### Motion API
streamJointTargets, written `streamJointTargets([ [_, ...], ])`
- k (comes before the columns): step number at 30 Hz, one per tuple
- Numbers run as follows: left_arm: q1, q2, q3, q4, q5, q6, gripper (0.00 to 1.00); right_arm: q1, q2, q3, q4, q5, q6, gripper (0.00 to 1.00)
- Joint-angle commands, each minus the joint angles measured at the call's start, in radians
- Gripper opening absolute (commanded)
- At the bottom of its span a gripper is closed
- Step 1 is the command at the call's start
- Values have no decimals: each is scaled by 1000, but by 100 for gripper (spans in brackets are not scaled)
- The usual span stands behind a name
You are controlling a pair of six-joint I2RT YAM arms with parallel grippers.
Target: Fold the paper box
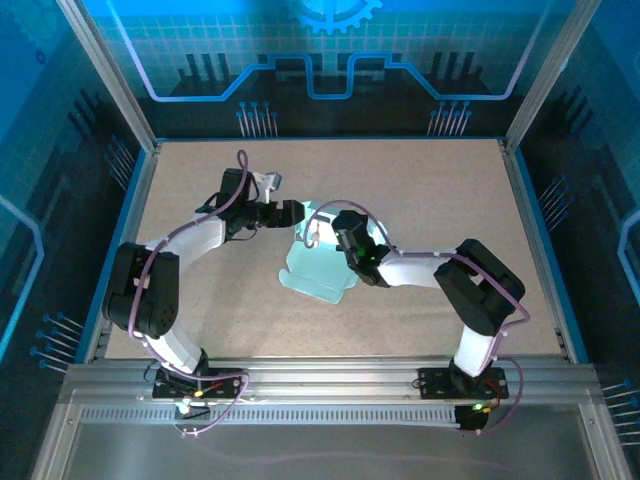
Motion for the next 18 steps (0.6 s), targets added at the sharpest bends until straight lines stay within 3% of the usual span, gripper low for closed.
streamJointTargets([
  [1, 17, -44, -25, 36, -52, 2, 87, 23, 30, -13, 163, 62, -80, 0],
  [8, 42, -31, -33, 39, -50, -14, 87, 29, 53, -13, 198, 82, -123, 0],
  [12, 69, -29, -54, 76, -52, -65, 86, 22, 30, -13, 128, 71, -77, 0],
  [18, 117, 4, -57, 94, -35, -126, 72, 19, 26, -7, 100, 71, -67, 0],
])
